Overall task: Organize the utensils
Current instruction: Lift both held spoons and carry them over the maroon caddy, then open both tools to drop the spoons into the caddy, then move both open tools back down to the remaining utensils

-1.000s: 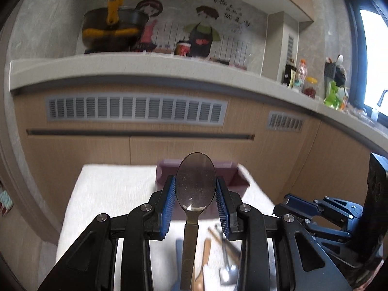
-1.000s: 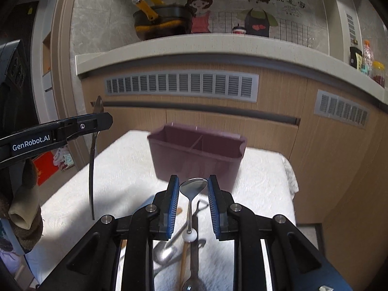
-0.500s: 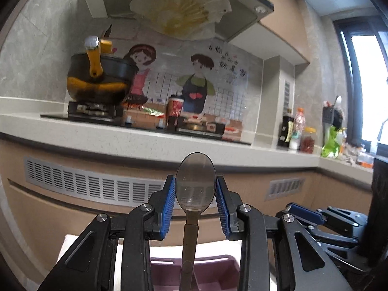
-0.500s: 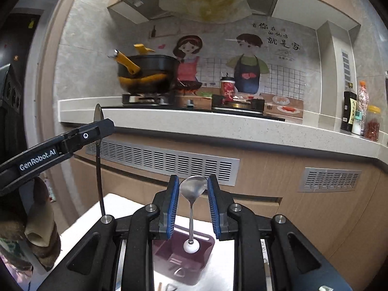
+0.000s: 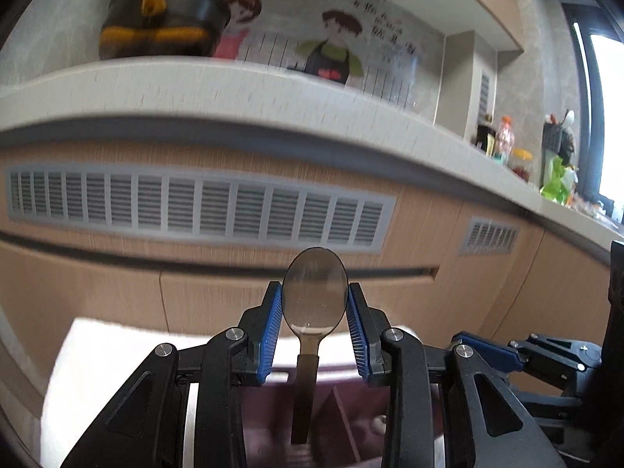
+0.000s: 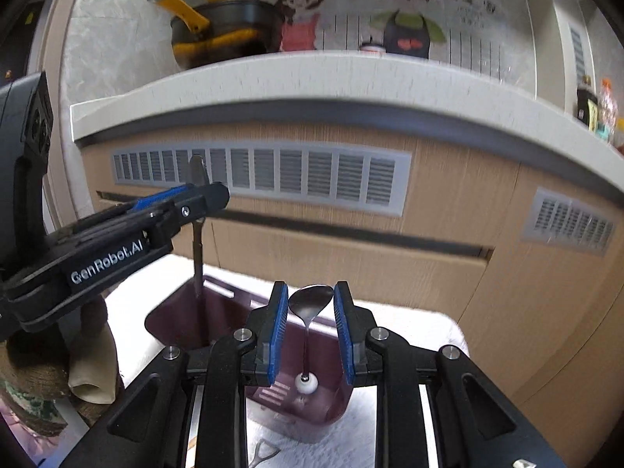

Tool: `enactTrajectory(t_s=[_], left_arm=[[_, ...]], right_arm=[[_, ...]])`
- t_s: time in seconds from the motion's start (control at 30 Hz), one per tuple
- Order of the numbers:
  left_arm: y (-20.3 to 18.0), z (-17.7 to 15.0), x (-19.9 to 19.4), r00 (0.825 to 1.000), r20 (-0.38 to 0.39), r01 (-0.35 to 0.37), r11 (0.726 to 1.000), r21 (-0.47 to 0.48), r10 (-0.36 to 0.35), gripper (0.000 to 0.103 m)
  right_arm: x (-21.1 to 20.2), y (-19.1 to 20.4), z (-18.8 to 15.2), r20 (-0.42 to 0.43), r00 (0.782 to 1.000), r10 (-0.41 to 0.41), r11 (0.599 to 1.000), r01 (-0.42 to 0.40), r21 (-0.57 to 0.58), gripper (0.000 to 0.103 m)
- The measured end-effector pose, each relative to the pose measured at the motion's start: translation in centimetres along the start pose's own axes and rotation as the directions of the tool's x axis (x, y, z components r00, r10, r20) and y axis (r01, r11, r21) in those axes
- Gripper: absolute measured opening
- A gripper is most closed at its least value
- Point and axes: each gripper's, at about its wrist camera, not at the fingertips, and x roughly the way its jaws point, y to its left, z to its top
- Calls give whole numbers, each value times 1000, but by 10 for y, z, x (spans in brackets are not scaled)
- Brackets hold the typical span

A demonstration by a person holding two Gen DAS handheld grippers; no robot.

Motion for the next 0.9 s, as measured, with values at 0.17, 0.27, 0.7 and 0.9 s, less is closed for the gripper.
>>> enactTrajectory(t_s=[0.17, 0.27, 0.7, 0.9], left_arm=[[7, -19, 1, 998, -63, -13, 1000, -16, 11, 57], [10, -22, -13, 998, -59, -18, 1000, -20, 17, 57], [18, -67, -109, 979, -155, -138, 990, -34, 131, 75], [22, -119, -140, 952, -264, -167, 985, -32, 153, 80]], right_arm=[[9, 8, -15, -35, 999, 1, 1000, -2, -22, 24], [3, 12, -18, -28, 1000, -5, 999, 4, -35, 42], [-67, 23, -57, 41, 994, -104, 994, 104, -13, 103], [-81, 33, -92, -42, 989, -143, 990, 143, -12, 103]])
